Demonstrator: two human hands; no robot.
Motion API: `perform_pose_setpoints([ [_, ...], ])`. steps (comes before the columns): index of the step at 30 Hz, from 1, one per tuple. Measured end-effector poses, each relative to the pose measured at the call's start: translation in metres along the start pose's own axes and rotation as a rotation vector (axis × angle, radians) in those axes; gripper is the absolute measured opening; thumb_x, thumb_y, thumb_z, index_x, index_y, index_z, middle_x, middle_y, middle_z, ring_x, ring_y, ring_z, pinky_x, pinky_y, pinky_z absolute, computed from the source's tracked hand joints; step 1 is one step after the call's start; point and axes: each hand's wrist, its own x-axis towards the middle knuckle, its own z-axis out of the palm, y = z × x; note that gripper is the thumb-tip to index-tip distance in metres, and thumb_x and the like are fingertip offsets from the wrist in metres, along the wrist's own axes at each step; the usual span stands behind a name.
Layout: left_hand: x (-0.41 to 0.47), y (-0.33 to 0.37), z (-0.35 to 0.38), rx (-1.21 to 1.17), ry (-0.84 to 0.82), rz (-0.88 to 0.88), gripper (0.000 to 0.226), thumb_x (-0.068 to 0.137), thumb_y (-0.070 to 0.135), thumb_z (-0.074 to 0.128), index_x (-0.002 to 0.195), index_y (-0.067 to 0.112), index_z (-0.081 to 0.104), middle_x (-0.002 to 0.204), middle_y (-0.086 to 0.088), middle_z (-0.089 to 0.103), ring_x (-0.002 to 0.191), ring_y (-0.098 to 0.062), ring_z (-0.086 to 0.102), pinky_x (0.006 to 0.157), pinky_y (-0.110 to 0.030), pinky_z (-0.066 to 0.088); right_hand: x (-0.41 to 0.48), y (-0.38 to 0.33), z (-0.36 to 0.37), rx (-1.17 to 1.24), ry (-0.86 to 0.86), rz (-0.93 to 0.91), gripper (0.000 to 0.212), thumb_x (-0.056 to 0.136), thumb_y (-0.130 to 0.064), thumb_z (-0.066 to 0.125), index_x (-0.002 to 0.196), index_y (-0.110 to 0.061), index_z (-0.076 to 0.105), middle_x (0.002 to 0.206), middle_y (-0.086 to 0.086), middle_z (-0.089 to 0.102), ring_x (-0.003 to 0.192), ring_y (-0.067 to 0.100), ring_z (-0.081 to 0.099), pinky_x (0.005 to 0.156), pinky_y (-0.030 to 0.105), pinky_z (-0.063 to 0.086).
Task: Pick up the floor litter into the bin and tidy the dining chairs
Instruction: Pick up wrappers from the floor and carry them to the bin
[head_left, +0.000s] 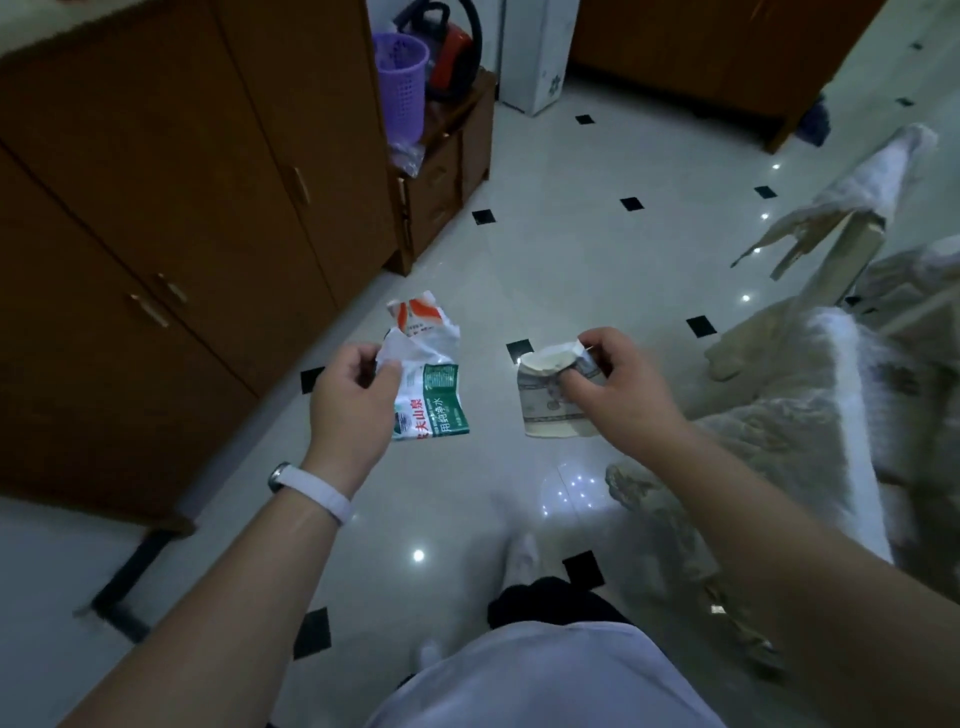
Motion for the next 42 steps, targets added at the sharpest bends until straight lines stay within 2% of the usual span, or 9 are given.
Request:
perform_pose_setpoints([
  [3, 0.033, 0.0, 0.023, 0.032, -0.06, 0.001, 0.011, 0.094, 0.012, 0.061, 0.085, 0.019, 0.063, 0.084, -0.009, 0.07, 0.075, -0.03, 0.07, 0.063, -0.043, 0.056, 0.035, 0.009, -0.004, 0.028, 0.039, 0.029, 0.021, 0.083, -0.026, 0.071, 0.099, -0.03, 0.058, 0.085, -0.008, 0.063, 0.071, 0.006, 0.059, 0.057, 0.017, 0.042],
  [7, 0.087, 0.014, 0.06, 0.019, -0.068, -0.031, 0.014, 0.096, 0.01, 0.06, 0.085, 0.019, 0.063, 0.075, 0.002, 0.069, 0.064, -0.014, 0.067, 0.056, -0.028, 0.052, 0.104, 0.024, -0.011, 0.074, 0.087, 0.055, 0.022, 0.084, -0.025, 0.071, 0.101, -0.029, 0.058, 0.086, -0.008, 0.063, 0.075, 0.01, 0.061, 0.061, 0.024, 0.046],
  [12, 0.171, 0.053, 0.131, -0.015, -0.08, -0.025, 0.012, 0.096, 0.008, 0.059, 0.089, 0.016, 0.064, 0.079, 0.001, 0.071, 0.066, -0.013, 0.069, 0.055, -0.028, 0.054, 0.197, 0.048, -0.033, 0.14, 0.108, 0.115, 0.018, 0.084, -0.027, 0.068, 0.096, -0.033, 0.057, 0.082, -0.012, 0.063, 0.07, 0.002, 0.058, 0.062, 0.026, 0.047],
  [18, 0.248, 0.102, 0.236, 0.006, -0.201, 0.033, 0.013, 0.095, 0.006, 0.059, 0.087, 0.015, 0.063, 0.074, 0.003, 0.068, 0.059, -0.005, 0.065, 0.054, -0.025, 0.052, 0.281, 0.07, -0.105, 0.149, 0.213, 0.174, 0.015, 0.083, -0.027, 0.068, 0.091, -0.034, 0.057, 0.084, -0.01, 0.065, 0.077, 0.008, 0.063, 0.069, 0.031, 0.051],
  [23, 0.298, 0.125, 0.297, 0.035, -0.323, 0.075, 0.005, 0.094, 0.009, 0.061, 0.091, 0.008, 0.065, 0.084, -0.015, 0.07, 0.069, -0.018, 0.065, 0.064, -0.039, 0.054, 0.333, 0.078, -0.145, 0.126, 0.315, 0.205, 0.018, 0.086, -0.025, 0.066, 0.1, -0.03, 0.057, 0.086, -0.012, 0.063, 0.08, 0.008, 0.062, 0.067, 0.026, 0.048],
  [31, 0.415, 0.131, 0.371, 0.018, -0.439, 0.096, 0.013, 0.094, 0.01, 0.061, 0.084, 0.018, 0.063, 0.07, 0.007, 0.068, 0.06, -0.006, 0.062, 0.056, -0.026, 0.05, 0.423, 0.091, -0.151, 0.091, 0.359, 0.316, 0.017, 0.087, -0.029, 0.067, 0.101, -0.03, 0.057, 0.087, -0.011, 0.064, 0.073, 0.0, 0.059, 0.053, 0.01, 0.041],
  [35, 0.491, 0.136, 0.408, -0.015, -0.519, 0.062, 0.008, 0.095, 0.01, 0.061, 0.089, 0.015, 0.065, 0.077, -0.001, 0.069, 0.063, -0.011, 0.066, 0.056, -0.029, 0.052, 0.493, 0.083, -0.153, 0.048, 0.415, 0.354, 0.019, 0.085, -0.03, 0.069, 0.102, -0.029, 0.058, 0.087, -0.012, 0.065, 0.074, 0.0, 0.06, 0.053, 0.006, 0.041],
  [39, 0.579, 0.164, 0.44, -0.027, -0.559, 0.09, 0.014, 0.095, 0.01, 0.061, 0.083, 0.017, 0.064, 0.072, -0.001, 0.066, 0.061, -0.013, 0.062, 0.052, -0.025, 0.049, 0.569, 0.059, -0.16, -0.018, 0.467, 0.384, 0.018, 0.084, -0.031, 0.069, 0.098, -0.03, 0.059, 0.084, -0.011, 0.065, 0.073, 0.005, 0.059, 0.055, 0.01, 0.041],
  [42, 0.638, 0.184, 0.461, -0.021, -0.597, 0.101, 0.015, 0.094, 0.012, 0.062, 0.082, 0.02, 0.064, 0.075, -0.005, 0.067, 0.064, -0.017, 0.064, 0.058, -0.034, 0.051, 0.621, 0.04, -0.166, -0.039, 0.53, 0.378, 0.018, 0.083, -0.03, 0.069, 0.097, -0.032, 0.059, 0.082, -0.011, 0.065, 0.076, 0.01, 0.061, 0.065, 0.027, 0.048],
])
